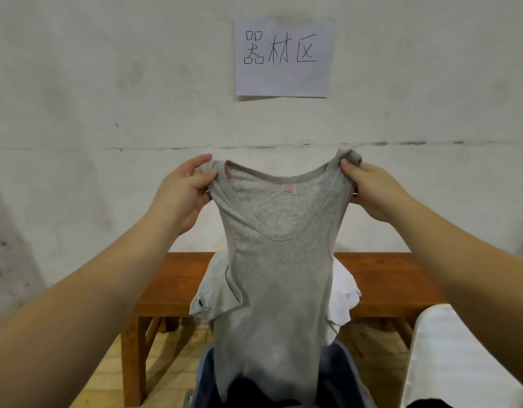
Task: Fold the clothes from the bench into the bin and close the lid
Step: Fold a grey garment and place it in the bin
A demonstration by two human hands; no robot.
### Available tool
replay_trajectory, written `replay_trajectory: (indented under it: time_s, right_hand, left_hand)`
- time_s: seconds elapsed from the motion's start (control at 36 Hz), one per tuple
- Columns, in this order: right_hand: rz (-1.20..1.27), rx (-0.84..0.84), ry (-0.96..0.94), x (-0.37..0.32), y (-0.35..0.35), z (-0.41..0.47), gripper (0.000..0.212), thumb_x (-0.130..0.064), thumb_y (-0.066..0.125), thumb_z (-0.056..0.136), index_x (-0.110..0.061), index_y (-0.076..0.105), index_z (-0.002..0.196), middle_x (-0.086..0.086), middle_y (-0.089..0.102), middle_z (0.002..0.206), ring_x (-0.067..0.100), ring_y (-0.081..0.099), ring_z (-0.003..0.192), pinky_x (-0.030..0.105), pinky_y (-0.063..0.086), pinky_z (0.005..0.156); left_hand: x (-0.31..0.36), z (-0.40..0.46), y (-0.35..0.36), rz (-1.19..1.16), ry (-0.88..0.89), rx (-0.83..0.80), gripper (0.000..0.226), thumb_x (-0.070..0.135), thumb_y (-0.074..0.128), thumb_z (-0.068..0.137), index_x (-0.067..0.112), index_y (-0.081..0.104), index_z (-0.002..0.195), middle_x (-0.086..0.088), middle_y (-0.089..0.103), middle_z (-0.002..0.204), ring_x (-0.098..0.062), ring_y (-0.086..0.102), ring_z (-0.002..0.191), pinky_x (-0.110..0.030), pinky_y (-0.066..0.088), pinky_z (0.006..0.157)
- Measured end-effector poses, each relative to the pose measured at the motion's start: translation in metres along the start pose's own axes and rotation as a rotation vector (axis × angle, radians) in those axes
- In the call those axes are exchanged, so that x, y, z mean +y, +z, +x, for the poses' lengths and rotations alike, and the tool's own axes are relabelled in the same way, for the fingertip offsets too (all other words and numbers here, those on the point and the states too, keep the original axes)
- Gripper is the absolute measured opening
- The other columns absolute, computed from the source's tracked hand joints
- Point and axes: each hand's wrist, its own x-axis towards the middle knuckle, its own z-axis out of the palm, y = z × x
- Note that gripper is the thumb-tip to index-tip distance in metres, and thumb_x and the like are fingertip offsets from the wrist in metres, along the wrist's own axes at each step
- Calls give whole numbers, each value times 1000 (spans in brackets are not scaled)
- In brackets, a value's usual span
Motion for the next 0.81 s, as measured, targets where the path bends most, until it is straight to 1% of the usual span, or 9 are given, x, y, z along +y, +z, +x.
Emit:
replay_trajectory:
  time_s: [0.11,0.22,0.31,0.36,0.44,0.56,0.64,0.69,0.81]
  right_hand:
    - [-47,-66,-25,-1,-5,-5,19,-27,53,102,-19,66,113,4,69,119,19,66,111,37,55,92]
    - [24,-68,-63,-5,-5,-8,18,-15,50,102,-17,64,113,5,68,116,18,66,106,34,55,87]
    - [-48,-100,-56,-2,-2,-10,18,-17,52,101,-12,67,110,5,69,109,18,66,100,32,55,80]
    - [-80,-119,-48,-2,-2,-11,16,-21,55,100,-12,68,102,3,69,98,17,66,90,30,54,76]
    - [-65,-129,-54,-2,-1,-12,15,-23,56,100,-13,67,95,0,68,90,14,64,84,32,54,77]
    - [-209,-118,-60,1,2,-14,15,-23,59,97,-19,67,86,-2,67,89,15,61,87,33,53,80]
    - [-258,-96,-90,-4,8,-16,14,-23,60,95,-19,68,84,-5,67,93,13,61,93,34,51,86]
    - [-252,-91,-115,-11,16,-18,12,-23,60,94,-18,67,86,-6,66,93,11,59,92,33,49,86]
    - [-312,-118,-173,-28,39,-24,17,-25,60,93,-9,66,88,-9,62,81,9,56,78,30,47,77]
  left_hand:
    - [6,4,-2,83,14,-14,36,6,61,95,9,55,130,-7,70,109,-14,72,93,-28,58,78]
    - [10,5,-4,355,15,-31,30,9,64,93,6,61,124,-8,71,112,-14,73,94,-24,57,76]
    - [12,7,-6,541,20,16,15,8,65,92,7,67,106,-9,72,102,-15,73,85,-22,57,70]
    - [12,7,-7,587,12,50,12,10,66,91,4,68,102,-10,72,96,-17,71,81,-24,58,69]
    - [10,5,-7,608,25,123,9,12,67,91,4,68,95,-9,70,88,-19,68,76,-27,59,67]
    - [7,2,-9,752,132,178,8,20,69,90,20,69,82,-3,67,86,-19,62,77,-36,58,73]
    - [9,-5,-1,836,255,176,13,29,68,91,34,65,80,4,59,97,-8,54,78,-23,42,65]
    - [10,-7,7,750,257,125,7,30,68,91,32,67,85,8,59,100,-4,54,85,-20,39,70]
    - [8,-14,27,460,118,-80,5,19,72,88,23,69,86,10,66,88,-4,58,86,-22,41,84]
